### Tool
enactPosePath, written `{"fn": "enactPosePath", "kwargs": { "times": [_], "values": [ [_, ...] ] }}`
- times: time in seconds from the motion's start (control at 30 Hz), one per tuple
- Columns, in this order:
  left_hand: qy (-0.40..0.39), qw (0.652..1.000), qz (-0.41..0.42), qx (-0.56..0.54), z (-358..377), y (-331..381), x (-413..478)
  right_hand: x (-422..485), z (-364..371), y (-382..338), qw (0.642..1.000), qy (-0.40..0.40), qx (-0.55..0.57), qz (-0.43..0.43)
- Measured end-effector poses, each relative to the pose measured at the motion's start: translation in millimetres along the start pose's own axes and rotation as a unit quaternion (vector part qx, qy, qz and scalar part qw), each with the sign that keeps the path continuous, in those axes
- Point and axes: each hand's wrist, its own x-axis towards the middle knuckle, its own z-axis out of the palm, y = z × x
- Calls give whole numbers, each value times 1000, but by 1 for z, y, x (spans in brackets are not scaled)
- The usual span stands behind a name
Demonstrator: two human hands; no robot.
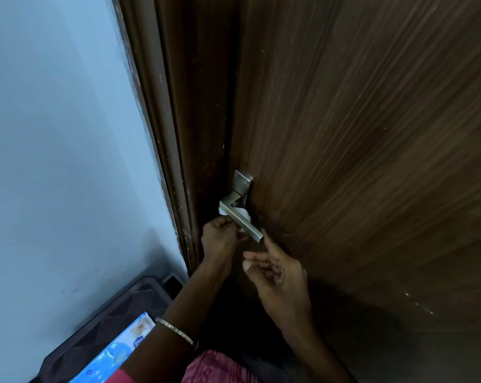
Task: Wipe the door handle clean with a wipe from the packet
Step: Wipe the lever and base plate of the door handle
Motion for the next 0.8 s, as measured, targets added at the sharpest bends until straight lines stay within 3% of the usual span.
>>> {"fn": "enactPosePath", "kwargs": {
  "times": [0.07,0.1,0.23,0.43,0.6,0.8],
  "values": [
    [-113,992,62,-10,5,2,-7,0,-1,1,1000,-5,7,-7],
    [-135,989,51,-38,6,4,-8,0,-1,1,1000,-9,10,-6],
    [-68,982,-113,-132,4,12,-4,-1,0,2,1000,-15,23,0],
    [24,957,-226,-181,6,5,8,-1,1,7,1000,-19,22,-4],
    [44,949,-186,-253,-10,2,22,0,-4,7,999,-33,25,-4],
    [33,972,-110,-205,-11,14,23,0,-4,5,999,-38,38,3]
  ]
}}
